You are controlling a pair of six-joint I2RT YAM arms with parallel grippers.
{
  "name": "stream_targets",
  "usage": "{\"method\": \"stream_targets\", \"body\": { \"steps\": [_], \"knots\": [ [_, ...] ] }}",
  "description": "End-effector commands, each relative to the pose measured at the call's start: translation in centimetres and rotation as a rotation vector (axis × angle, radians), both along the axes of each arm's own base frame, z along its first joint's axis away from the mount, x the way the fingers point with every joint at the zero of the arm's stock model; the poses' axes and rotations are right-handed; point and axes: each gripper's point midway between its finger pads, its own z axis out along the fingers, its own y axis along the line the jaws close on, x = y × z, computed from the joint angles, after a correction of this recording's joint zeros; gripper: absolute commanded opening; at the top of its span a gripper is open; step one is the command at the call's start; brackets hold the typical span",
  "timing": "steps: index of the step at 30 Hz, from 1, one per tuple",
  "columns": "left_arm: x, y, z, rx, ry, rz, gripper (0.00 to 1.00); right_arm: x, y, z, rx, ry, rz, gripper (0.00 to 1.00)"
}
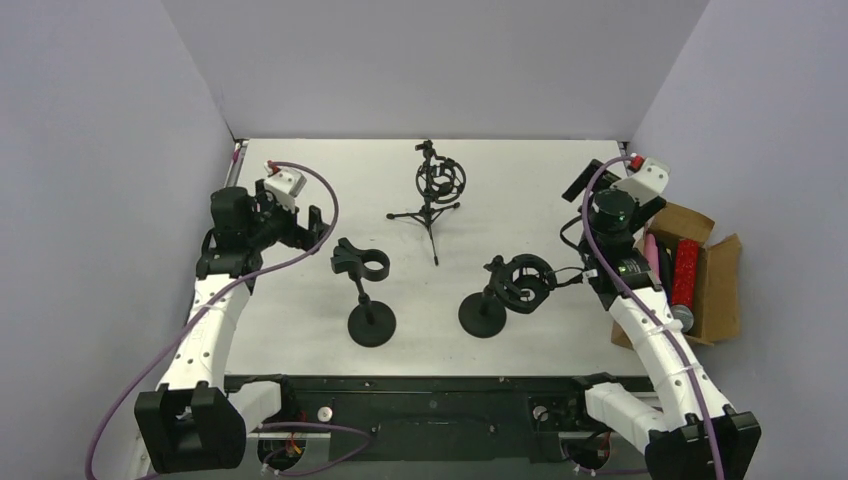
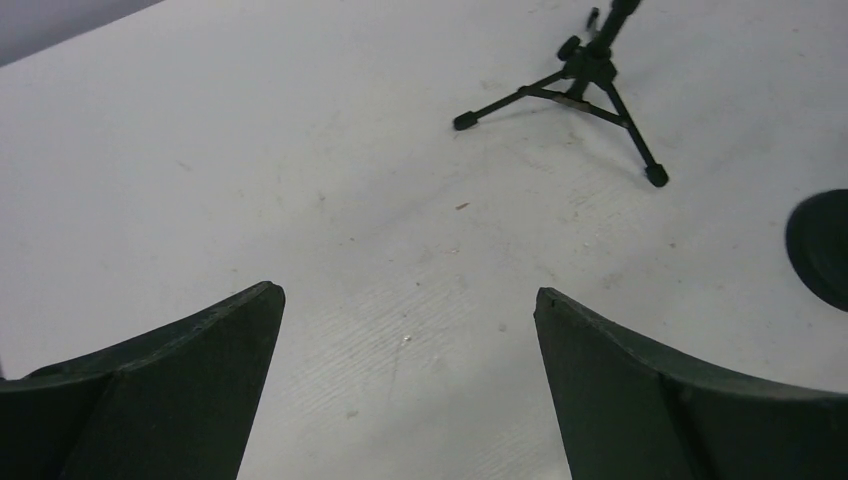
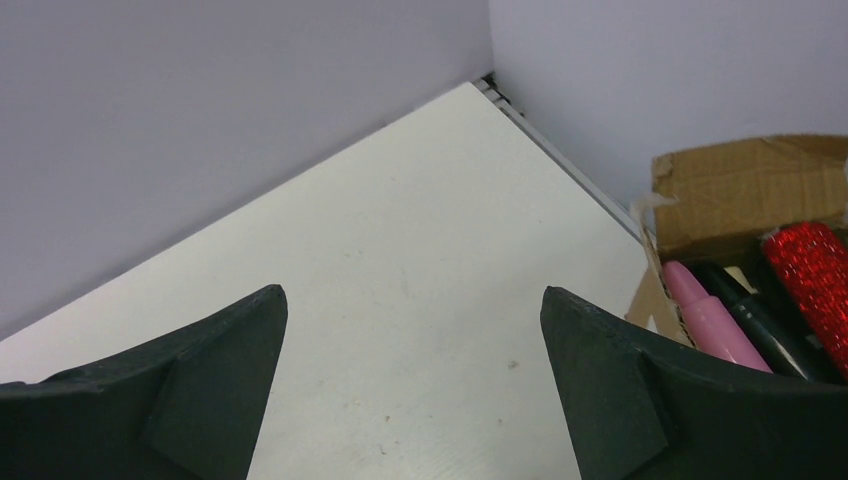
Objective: Attach the microphones to the stand
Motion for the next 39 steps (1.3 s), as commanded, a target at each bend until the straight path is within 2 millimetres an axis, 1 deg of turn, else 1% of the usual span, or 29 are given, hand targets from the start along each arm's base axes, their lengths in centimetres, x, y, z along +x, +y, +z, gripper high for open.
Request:
{"method": "stream_targets", "body": {
  "steps": [1,2,3,5,7,9,10,11,12,13,14,15,16,18,19,21,22,23,24,25,27,28,29,30,31,32,35,37,39],
  "knots": [
    [-3.3,-4.5,-0.5,-0.124,0.004,-0.282,0.96,-0.4,2.4,4.3,-0.069,-0.012,0.075,0.93],
    [-3.8,-4.8,-0.6,-0.135,0.009,-0.305,0.96,-0.4,2.8,5.3,-0.074,-0.023,0.087,0.93],
    [-4.6,-5.5,-0.8,-0.162,0.024,-0.347,0.96,-0.5,3.6,5.4,-0.084,-0.014,0.116,0.93],
    [-5.8,-6.2,-0.9,-0.177,0.018,-0.402,0.96,-0.7,4.5,6.4,-0.093,-0.025,0.156,0.93],
    [-6.8,-6.5,-0.6,-0.165,-0.017,-0.442,0.96,-0.8,5.3,7.3,-0.095,-0.039,0.197,0.93],
    [-7.8,-6.4,-1.1,-0.139,-0.020,-0.473,0.96,-0.8,5.9,7.6,-0.094,-0.037,0.229,0.93],
    [-8.6,-6.4,-1.8,-0.143,0.020,-0.482,0.96,-0.8,6.1,7.6,-0.095,-0.032,0.241,0.93],
    [-8.9,-6.1,-1.6,-0.097,-0.022,-0.527,0.96,-0.7,6.5,7.8,-0.093,-0.032,0.264,0.92],
    [-10.2,-6.1,-2.4,-0.117,0.048,-0.538,0.96,-0.7,6.7,7.8,-0.096,-0.024,0.275,0.92],
    [-10.5,-6.0,-1.9,-0.077,0.006,-0.583,0.96,-0.5,7.1,8.0,-0.095,-0.025,0.296,0.92],
    [-11.9,-6.0,-2.1,-0.089,0.056,-0.598,0.96,-0.5,7.2,7.9,-0.097,-0.018,0.305,0.92],
    [-12.3,-6.1,-1.9,-0.060,0.020,-0.642,0.96,-0.4,7.6,8.1,-0.097,-0.018,0.322,0.92],
    [-13.1,-6.1,-1.8,-0.056,0.029,-0.664,0.96,-0.4,7.7,8.1,-0.097,-0.015,0.330,0.92],
    [-13.6,-5.9,-2.0,-0.051,0.039,-0.668,0.96,-0.1,8.2,8.3,-0.096,-0.012,0.353,0.91],
    [-13.4,-5.8,-2.1,-0.046,0.037,-0.659,0.96,0.1,8.5,8.4,-0.095,-0.012,0.367,0.91],
    [-11.6,-5.0,-2.2,-0.050,0.034,-0.570,0.96,0.3,8.9,8.4,-0.096,-0.004,0.388,0.91],
    [-9.5,-4.2,-1.8,-0.064,0.019,-0.468,0.96,0.4,9.2,8.4,-0.096,-0.001,0.399,0.91],
    [-8.5,-3.7,-1.4,-0.070,0.000,-0.422,0.96,0.5,9.3,8.5,-0.096,0.000,0.404,0.91],
    [-7.0,-3.1,-0.5,-0.083,-0.037,-0.359,0.96,0.5,9.6,8.4,-0.097,0.004,0.416,0.91],
    [-6.5,-2.9,0.0,-0.092,-0.053,-0.337,0.96,0.6,9.8,8.5,-0.099,0.006,0.424,0.91],
    [-4.8,-2.5,2.1,-0.133,-0.116,-0.276,0.96,0.7,10.3,8.5,-0.103,0.012,0.443,0.91],
    [-4.4,-2.3,2.4,-0.185,-0.093,-0.225,0.96,0.7,10.6,8.5,-0.107,0.013,0.455,0.91],
    [-3.6,-2.1,3.3,-0.194,-0.130,-0.202,0.96,0.7,10.8,8.4,-0.108,0.016,0.461,0.91],
    [-3.1,-1.6,3.4,-0.236,-0.112,-0.139,0.96,0.6,11.2,8.5,-0.113,0.016,0.475,0.91],
    [-2.4,-1.2,4.4,-0.247,-0.154,-0.110,0.96,0.7,11.5,8.3,-0.120,0.023,0.483,0.91],
    [-1.9,-0.5,4.7,-0.284,-0.147,-0.043,0.96,0.6,12.0,8.3,-0.124,0.024,0.497,0.91],
    [-1.0,1.0,6.3,-0.317,-0.181,0.057,0.96,0.5,13.1,7.9,-0.136,0.040,0.525,0.91],
    [-1.2,1.4,7.1,-0.334,-0.189,0.073,0.96,0.4,13.7,7.8,-0.141,0.043,0.543,0.91],
    [-2.6,0.0,7.7,-0.334,-0.183,-0.055,0.96,0.4,13.9,7.8,-0.143,0.045,0.551,0.92]
  ]
}}
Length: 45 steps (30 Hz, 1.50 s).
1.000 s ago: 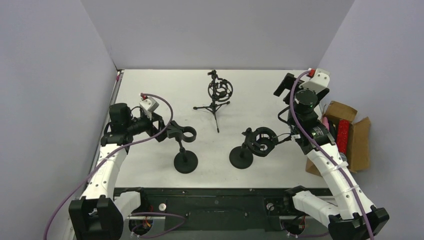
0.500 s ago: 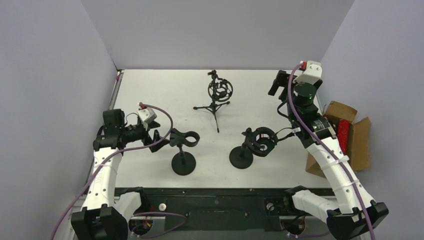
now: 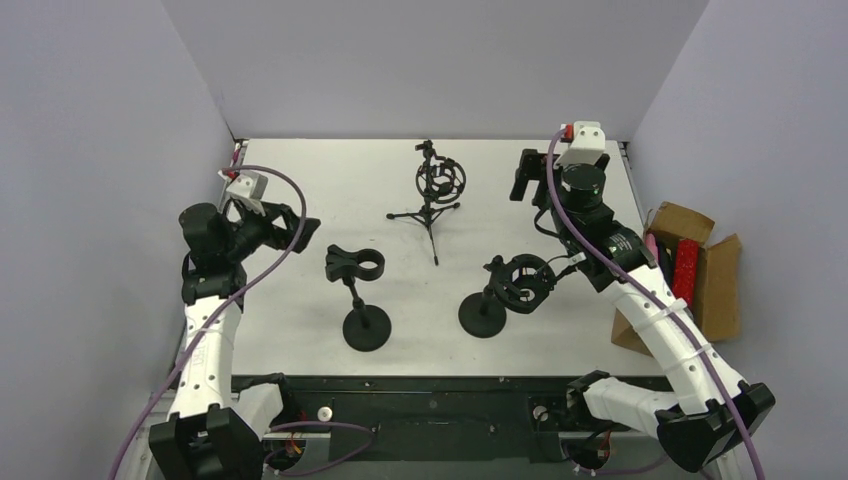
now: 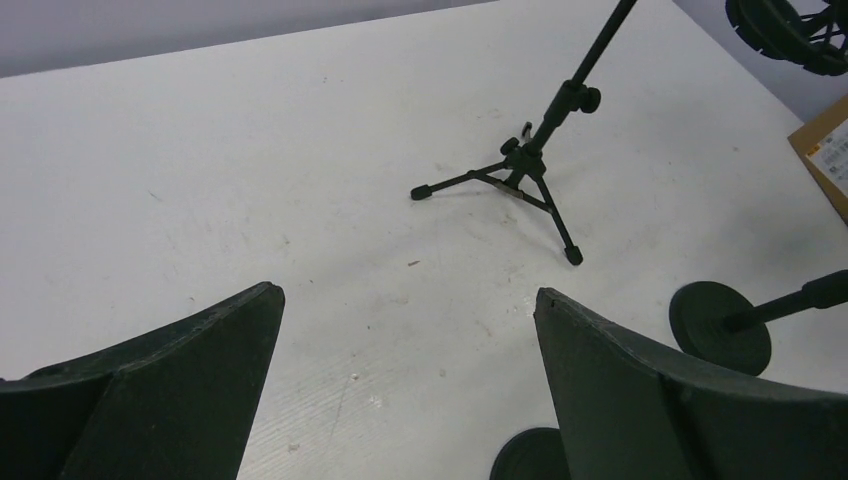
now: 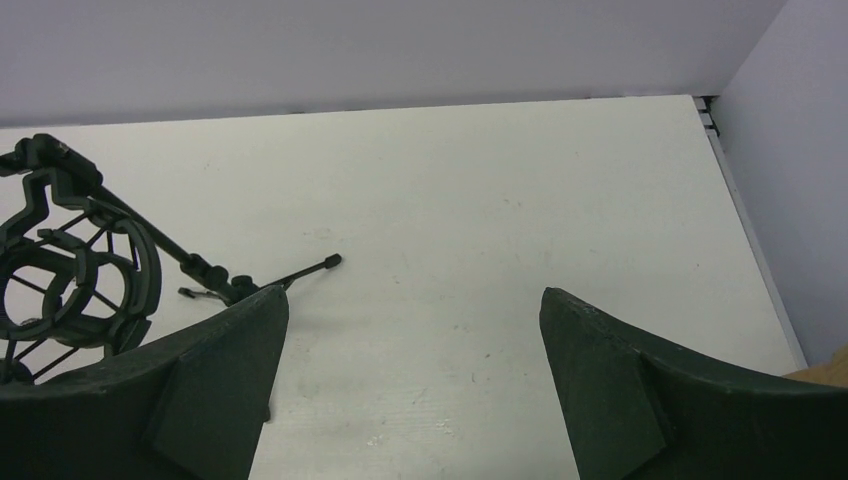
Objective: Attach the microphones to the stand
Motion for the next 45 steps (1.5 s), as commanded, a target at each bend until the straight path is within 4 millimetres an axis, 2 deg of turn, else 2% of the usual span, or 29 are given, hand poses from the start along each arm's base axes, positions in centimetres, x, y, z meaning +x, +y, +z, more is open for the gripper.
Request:
{"method": "stream_targets", "body": {
  "steps": [1,4,9,11,14,15,16,17,18,19,22,29,33,45],
  "knots": [
    [-1.1,-0.8,4.4,-0.050,-0.096,-0.083,0.96,-0.1,0.8,2.2,-0.002,-0.043,0.034,0.92],
    [-4.3,-2.3,4.3,-0.032,-0.081,-0.265,0.96,-0.1,0.9,2.5,-0.009,-0.046,0.043,0.92],
    [-8.3,-2.4,3.6,0.042,-0.081,-0.382,0.96,0.4,1.1,3.2,0.001,-0.057,0.054,0.93],
    [-10.9,-3.0,2.4,0.029,-0.024,-0.423,0.96,0.8,1.4,3.1,0.018,-0.050,0.062,0.94],
    [-12.8,-3.4,1.3,0.103,-0.072,-0.474,0.96,1.0,2.1,3.3,0.035,-0.045,0.090,0.94],
    [-14.3,-4.1,0.6,0.076,-0.025,-0.496,0.96,1.1,2.2,3.2,0.038,-0.044,0.094,0.94],
    [-14.8,-4.2,0.0,0.138,-0.086,-0.534,0.96,1.0,2.4,3.4,0.041,-0.046,0.101,0.94],
    [-16.2,-4.9,-0.8,0.101,-0.038,-0.559,0.96,1.0,2.4,3.5,0.045,-0.048,0.102,0.94],
    [-16.5,-5.1,-1.1,0.141,-0.086,-0.589,0.96,1.0,2.4,3.6,0.047,-0.050,0.105,0.94],
    [-17.4,-5.6,-1.6,0.111,-0.052,-0.608,0.96,0.9,2.4,3.7,0.050,-0.056,0.107,0.94],
    [-17.6,-5.9,-2.3,0.122,-0.101,-0.640,0.96,0.8,2.6,3.4,0.059,-0.054,0.114,0.94],
    [-16.3,-6.7,-2.1,0.062,-0.201,-0.690,0.96,0.6,2.8,3.7,0.078,-0.060,0.123,0.94],
    [-15.9,-7.4,-3.1,0.075,-0.193,-0.754,0.96,0.5,2.7,4.4,0.077,-0.067,0.123,0.95],
    [-13.6,-8.1,-3.4,0.091,-0.192,-0.811,0.96,0.9,3.3,4.3,0.089,-0.059,0.139,0.94]
  ]
}}
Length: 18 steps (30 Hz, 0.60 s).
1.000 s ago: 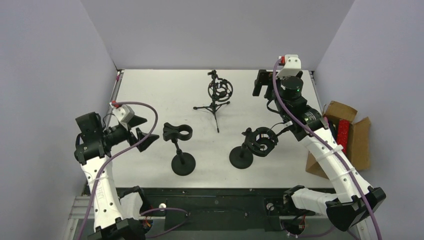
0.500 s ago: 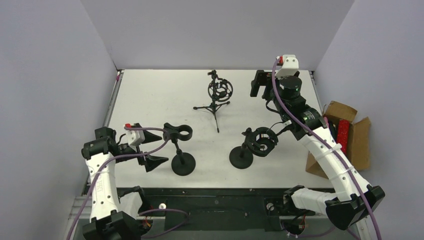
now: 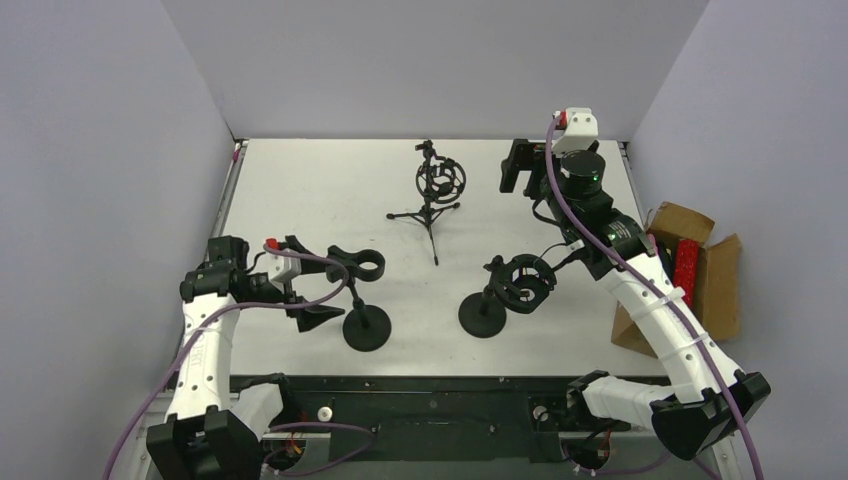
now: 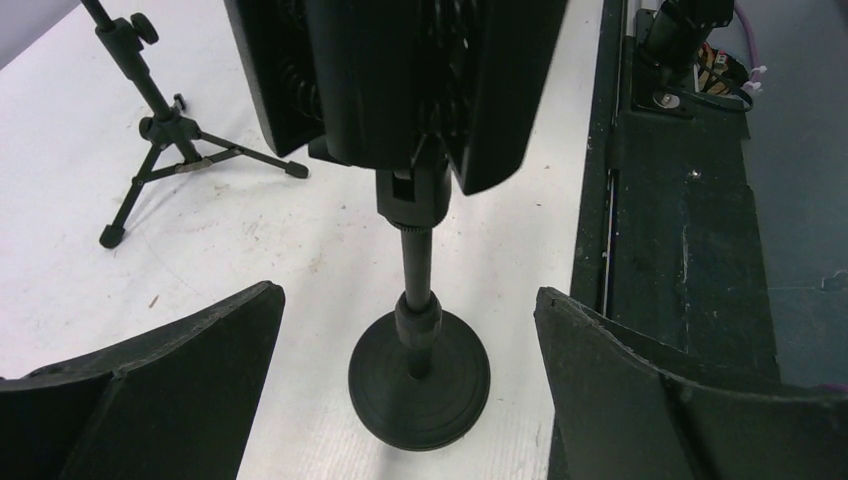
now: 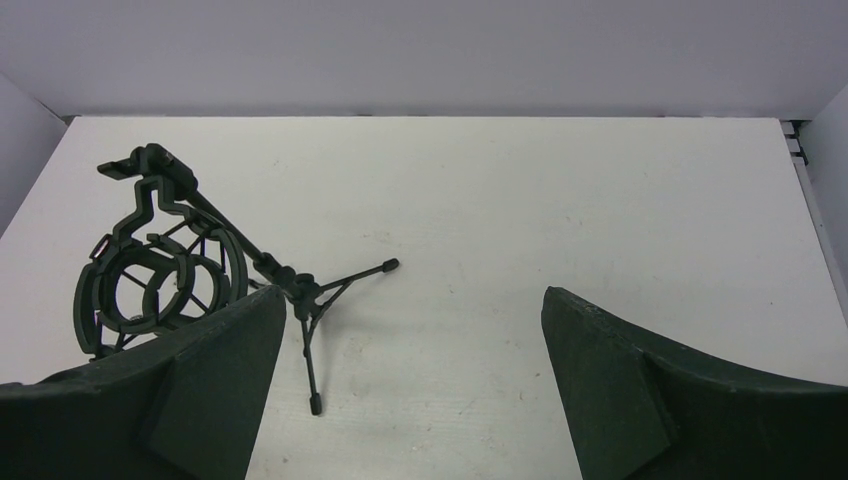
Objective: Attach the microphones to the stand
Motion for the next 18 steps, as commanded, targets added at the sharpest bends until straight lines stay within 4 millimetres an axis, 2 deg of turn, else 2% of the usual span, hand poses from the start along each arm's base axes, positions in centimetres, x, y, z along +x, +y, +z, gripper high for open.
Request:
{"method": "stream_targets", "body": {
  "steps": [1,4,7,8,12,14,16,18],
  "knots": [
    [1.8,-0.5,0.6,-0.023,-0.032,-0.022,0.96,0.1,0.2,2.9,0.045,-0.063,0.009,0.94],
    [2.8,-1.1,0.5,-0.033,-0.021,-0.038,0.98,0.4,0.3,2.9,0.040,-0.060,0.013,0.94],
    [3.7,-2.4,1.3,-0.052,-0.016,-0.069,1.00,0.6,0.4,2.7,0.035,-0.055,0.012,0.93],
    [4.3,-2.8,1.7,-0.054,-0.056,-0.085,0.97,0.7,0.4,2.6,0.034,-0.053,0.012,0.93],
    [5.6,-3.5,2.4,-0.075,-0.036,-0.088,0.85,1.0,0.7,2.5,0.042,-0.048,0.014,0.93],
    [6.1,-3.6,2.6,-0.082,-0.027,-0.091,0.76,1.1,0.9,2.5,0.047,-0.047,0.017,0.93],
    [5.6,-4.3,3.0,-0.097,-0.019,-0.137,0.61,1.3,1.0,2.3,0.047,-0.042,0.018,0.93],
    [5.1,-4.8,3.2,-0.118,-0.014,-0.186,0.35,1.5,1.1,2.4,0.047,-0.040,0.019,0.93]
  ]
}}
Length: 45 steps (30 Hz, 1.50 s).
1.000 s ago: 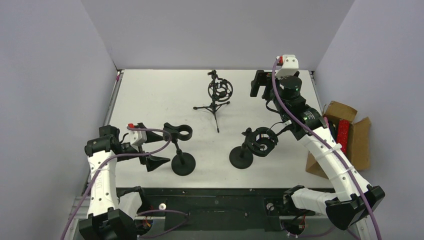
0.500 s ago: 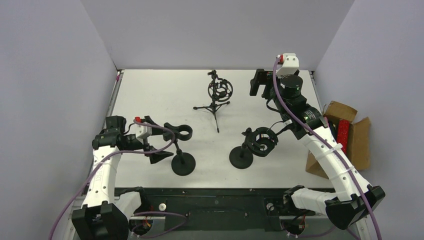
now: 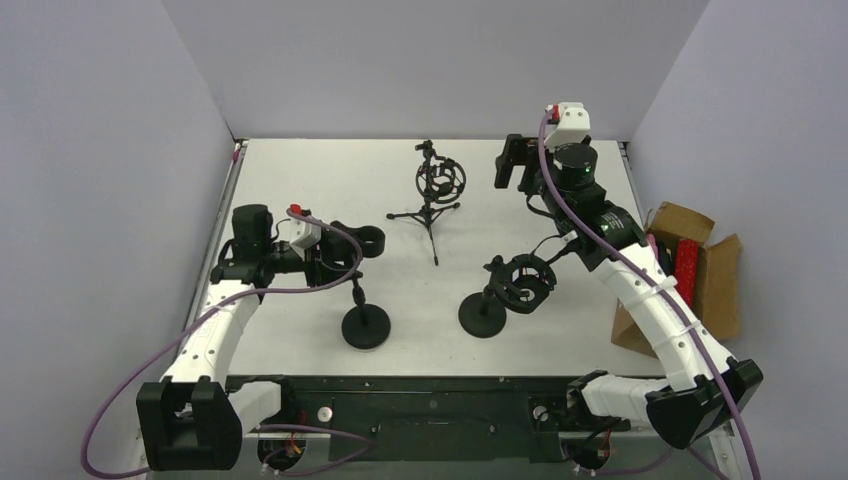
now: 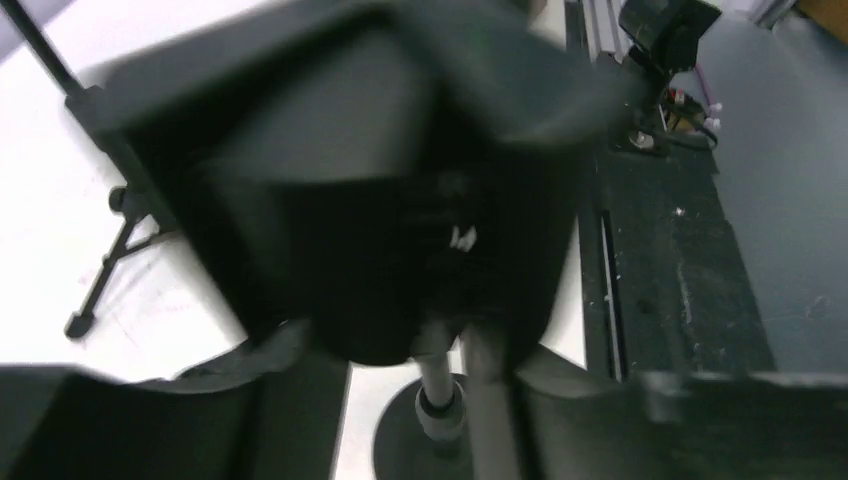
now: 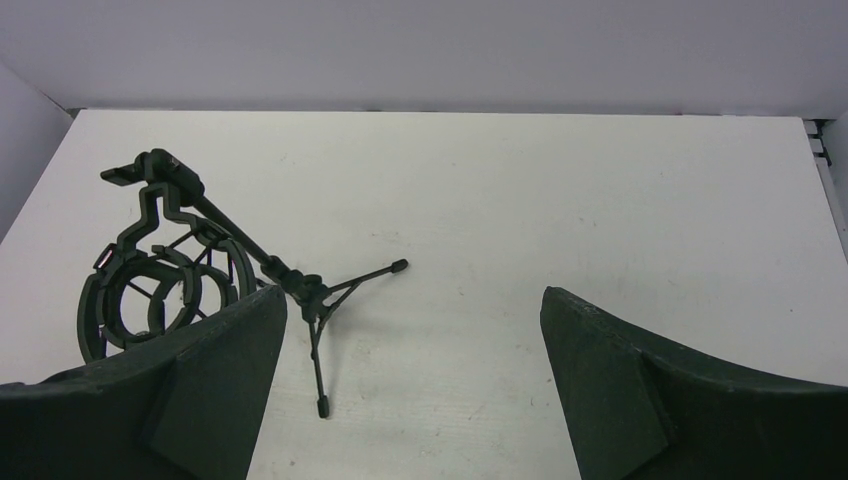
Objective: Attach the microphones to the stand
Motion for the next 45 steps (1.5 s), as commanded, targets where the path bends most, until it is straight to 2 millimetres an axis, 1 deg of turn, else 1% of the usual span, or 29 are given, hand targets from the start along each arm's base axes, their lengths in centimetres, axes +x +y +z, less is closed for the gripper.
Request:
{"method": "stream_targets", "body": {
  "steps": [1,2,4,7,8,9,10,11,12,13,14,15,16,17,18,19,20,21,22,23,27,29,30,31,34,37,38,43,45],
  "knots": [
    [-0.1,-1.3,2.2,-0.057,-0.049,-0.097,0.29,0.7,0.4,2.4,0.041,-0.048,0.004,0.93],
    [-0.2,-1.4,2.3,-0.064,-0.061,-0.112,0.16,0.7,0.6,2.4,0.041,-0.049,0.012,0.93],
    [-0.2,-1.6,2.3,-0.069,-0.046,-0.116,0.01,0.9,1.1,2.5,0.041,-0.049,0.031,0.93],
    [0.2,-1.6,2.3,-0.065,-0.059,-0.108,0.00,1.3,2.5,2.1,0.028,-0.033,0.069,0.92],
    [0.7,-1.6,2.5,-0.059,-0.075,-0.094,0.00,1.4,2.9,2.5,0.025,-0.037,0.084,0.92],
    [1.1,-1.5,2.6,-0.056,-0.084,-0.081,0.00,1.7,3.6,2.0,0.012,-0.022,0.098,0.92],
    [2.0,-1.4,3.2,-0.051,-0.124,-0.054,0.00,1.7,3.9,2.6,0.012,-0.027,0.108,0.92],
    [3.0,-1.2,3.8,-0.049,-0.184,-0.034,0.00,2.0,4.5,2.1,0.001,-0.011,0.121,0.93],
    [3.8,-1.0,4.1,-0.047,-0.182,0.004,0.00,2.2,4.8,2.7,0.005,-0.021,0.130,0.93],
    [4.9,-0.9,4.7,-0.047,-0.223,0.026,0.00,2.5,5.5,2.3,-0.003,-0.010,0.143,0.93],
    [6.1,-0.6,4.8,-0.037,-0.221,0.081,0.00,2.6,5.8,3.1,0.004,-0.023,0.150,0.93],
    [7.4,-0.4,5.3,-0.033,-0.230,0.106,0.00,3.0,6.4,2.6,-0.007,-0.006,0.161,0.94],
    [8.5,-0.2,5.5,-0.026,-0.230,0.141,0.00,3.1,6.8,3.8,0.001,-0.025,0.169,0.94],
    [10.2,0.1,5.9,-0.020,-0.228,0.168,0.00,3.4,7.5,3.0,-0.017,-0.002,0.180,0.94],
    [11.6,0.6,6.1,-0.009,-0.239,0.214,0.00,3.6,7.8,3.9,-0.013,-0.016,0.186,0.94],
    [13.6,1.0,6.5,-0.002,-0.254,0.250,0.00,3.8,8.5,3.2,-0.027,0.001,0.199,0.94],
    [14.7,1.7,6.7,0.004,-0.260,0.278,0.00,3.9,8.8,3.8,-0.022,-0.010,0.205,0.94],
    [17.1,2.7,7.1,0.012,-0.253,0.318,0.00,4.1,9.5,3.8,-0.024,-0.010,0.220,0.94],
    [18.3,3.2,7.2,0.015,-0.236,0.336,0.00,4.1,9.9,3.8,-0.028,-0.008,0.228,0.94],
    [20.4,3.9,7.6,0.021,-0.217,0.356,0.00,4.3,10.5,3.8,-0.039,-0.007,0.238,0.94],
    [24.8,4.8,7.7,0.051,-0.215,0.362,0.00,5.1,12.3,2.7,-0.074,0.041,0.278,0.94],
    [26.0,4.8,7.5,0.053,-0.216,0.362,0.00,5.4,13.2,2.2,-0.087,0.057,0.299,0.94],
    [26.5,4.7,7.1,0.052,-0.211,0.357,0.00,5.6,13.6,1.3,-0.099,0.077,0.307,0.94],
    [26.7,4.6,6.9,0.051,-0.212,0.355,0.00,5.6,13.9,1.6,-0.097,0.074,0.317,0.93],
    [27.2,4.5,5.4,0.043,-0.206,0.362,0.00,5.9,14.9,0.4,-0.112,0.101,0.339,0.91],
    [27.8,4.6,5.0,0.017,-0.223,0.381,0.00,6.3,15.4,0.0,-0.123,0.116,0.348,0.88],
    [28.0,4.7,4.5,0.009,-0.229,0.386,0.00,6.6,15.6,-0.4,-0.134,0.125,0.352,0.85],
    [28.0,4.6,4.7,-0.032,-0.224,0.388,0.00,7.7,15.8,-1.2,-0.182,0.136,0.351,0.75],
    [27.9,4.5,4.9,-0.038,-0.231,0.380,0.00,8.3,15.8,-1.5,-0.199,0.144,0.347,0.65]
  ]
}}
